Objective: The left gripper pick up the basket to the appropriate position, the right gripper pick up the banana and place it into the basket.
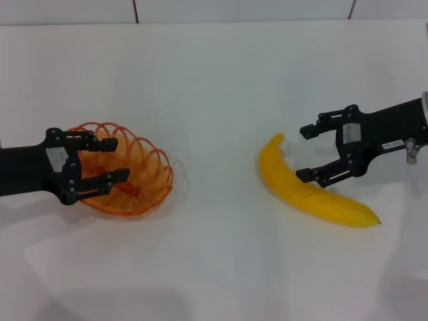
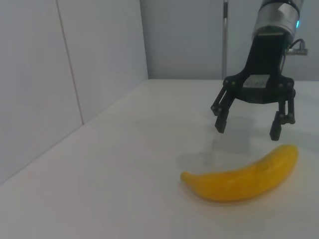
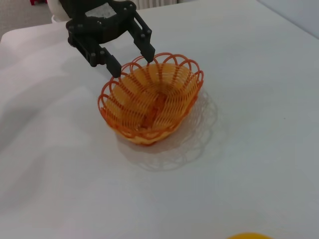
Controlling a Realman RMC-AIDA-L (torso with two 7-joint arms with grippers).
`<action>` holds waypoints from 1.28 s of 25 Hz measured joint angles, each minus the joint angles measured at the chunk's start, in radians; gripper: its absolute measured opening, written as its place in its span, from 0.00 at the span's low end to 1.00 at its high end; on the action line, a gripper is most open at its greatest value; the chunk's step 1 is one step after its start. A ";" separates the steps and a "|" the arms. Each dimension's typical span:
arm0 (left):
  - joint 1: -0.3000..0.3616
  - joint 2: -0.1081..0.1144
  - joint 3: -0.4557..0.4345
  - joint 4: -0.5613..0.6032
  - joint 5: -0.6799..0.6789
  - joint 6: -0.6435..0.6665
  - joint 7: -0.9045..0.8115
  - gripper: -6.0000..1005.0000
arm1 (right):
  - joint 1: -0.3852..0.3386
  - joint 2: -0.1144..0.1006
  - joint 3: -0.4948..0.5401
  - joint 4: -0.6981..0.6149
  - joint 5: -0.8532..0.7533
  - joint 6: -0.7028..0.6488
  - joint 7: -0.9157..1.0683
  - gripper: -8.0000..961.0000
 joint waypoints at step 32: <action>-0.246 0.093 -0.233 0.030 0.439 -0.107 -0.737 0.57 | 0.006 0.004 -0.002 0.006 -0.001 0.009 0.001 0.93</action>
